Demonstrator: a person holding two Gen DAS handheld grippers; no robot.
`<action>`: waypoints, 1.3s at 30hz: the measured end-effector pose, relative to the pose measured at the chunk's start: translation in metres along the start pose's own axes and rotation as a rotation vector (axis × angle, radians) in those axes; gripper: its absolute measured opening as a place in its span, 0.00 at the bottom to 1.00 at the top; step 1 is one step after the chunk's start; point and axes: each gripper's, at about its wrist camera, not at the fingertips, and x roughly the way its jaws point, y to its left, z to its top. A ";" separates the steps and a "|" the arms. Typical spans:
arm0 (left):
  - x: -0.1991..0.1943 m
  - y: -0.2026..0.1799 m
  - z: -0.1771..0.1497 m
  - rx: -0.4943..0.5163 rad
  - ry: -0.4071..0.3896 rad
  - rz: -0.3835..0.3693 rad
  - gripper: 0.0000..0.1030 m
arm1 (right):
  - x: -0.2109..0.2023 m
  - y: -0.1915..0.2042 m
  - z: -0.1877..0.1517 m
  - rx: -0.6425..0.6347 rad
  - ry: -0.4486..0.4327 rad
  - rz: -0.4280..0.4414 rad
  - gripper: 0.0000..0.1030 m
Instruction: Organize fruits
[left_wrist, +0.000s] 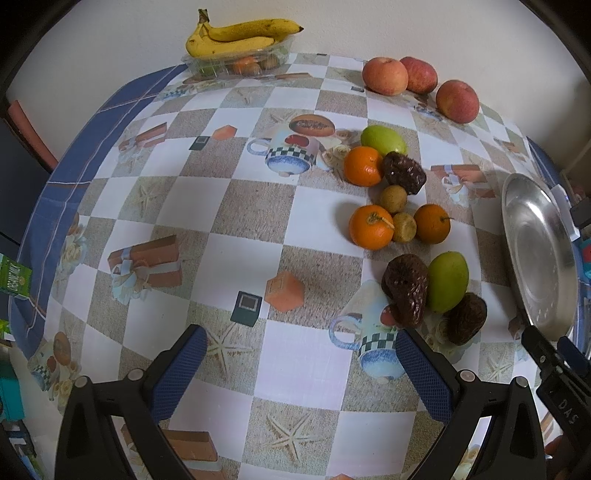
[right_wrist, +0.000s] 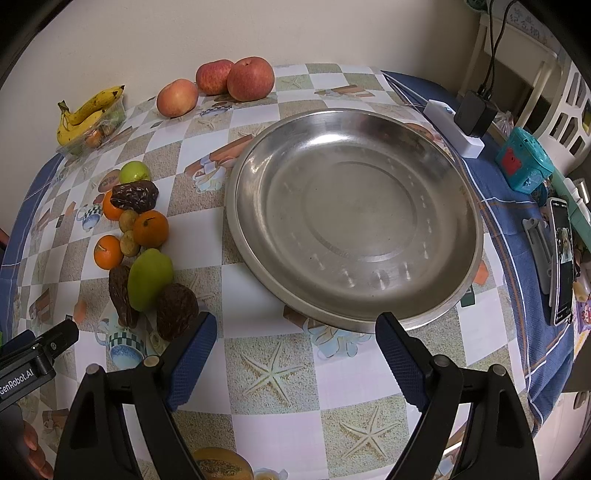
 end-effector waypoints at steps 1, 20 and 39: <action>-0.001 0.001 0.001 -0.006 -0.008 0.000 1.00 | 0.000 0.000 0.000 0.000 0.000 0.003 0.86; -0.009 0.022 0.057 -0.315 -0.057 -0.142 1.00 | -0.006 0.042 0.054 0.043 0.012 0.135 0.86; 0.022 -0.012 0.058 -0.246 0.067 -0.220 0.69 | 0.020 0.063 0.058 -0.024 0.067 0.187 0.55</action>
